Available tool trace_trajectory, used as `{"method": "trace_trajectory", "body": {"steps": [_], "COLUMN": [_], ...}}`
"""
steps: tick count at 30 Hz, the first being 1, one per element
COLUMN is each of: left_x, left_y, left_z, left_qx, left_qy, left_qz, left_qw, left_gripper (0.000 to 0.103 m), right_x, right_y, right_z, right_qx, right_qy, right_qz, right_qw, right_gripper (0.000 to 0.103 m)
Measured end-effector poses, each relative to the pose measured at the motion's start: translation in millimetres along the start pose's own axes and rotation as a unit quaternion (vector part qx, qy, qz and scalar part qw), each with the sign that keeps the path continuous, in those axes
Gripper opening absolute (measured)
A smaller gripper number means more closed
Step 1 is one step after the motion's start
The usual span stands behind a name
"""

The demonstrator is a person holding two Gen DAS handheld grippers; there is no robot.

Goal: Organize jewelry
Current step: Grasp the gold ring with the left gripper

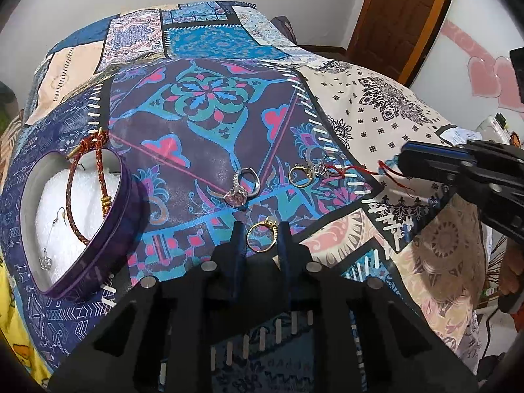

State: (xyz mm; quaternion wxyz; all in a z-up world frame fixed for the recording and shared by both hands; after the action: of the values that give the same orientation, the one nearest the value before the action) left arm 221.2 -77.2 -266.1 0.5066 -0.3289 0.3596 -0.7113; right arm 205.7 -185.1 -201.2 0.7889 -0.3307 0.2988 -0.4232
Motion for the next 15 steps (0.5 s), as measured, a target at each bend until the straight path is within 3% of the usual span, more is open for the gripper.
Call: {"method": "trace_trajectory", "body": {"steps": [8, 15], "left_x": [1.3, -7.3], "left_y": [-14.7, -48.7], "left_z": [-6.8, -3.0], "left_qx": [0.013, 0.051], "left_qy": [-0.011, -0.021], "left_qz": [0.001, 0.012], "left_qw": [0.9999, 0.9984], "left_gripper": [0.018, 0.018], "right_x": [-10.1, -27.7], "right_y": [-20.9, -37.4], "right_z": [10.6, 30.8], "right_qx": [0.025, 0.056], "right_qy": [-0.001, -0.013], "right_qz": [0.017, 0.025], "right_qw": [1.000, 0.998], "right_gripper": [0.007, 0.007]}}
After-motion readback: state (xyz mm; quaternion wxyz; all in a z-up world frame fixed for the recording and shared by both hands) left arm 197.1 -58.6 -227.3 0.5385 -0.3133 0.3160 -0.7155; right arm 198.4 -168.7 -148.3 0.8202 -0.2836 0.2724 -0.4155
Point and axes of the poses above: each gripper's, at about its wrist camera, not at the fingertips, and y roughly the way its jaws point, x to its right, z to its top, the point moved 6 cm from there along y, roughly the way its jaws point, and after that the axes turned 1 degree about y, right-handed, at the moved point
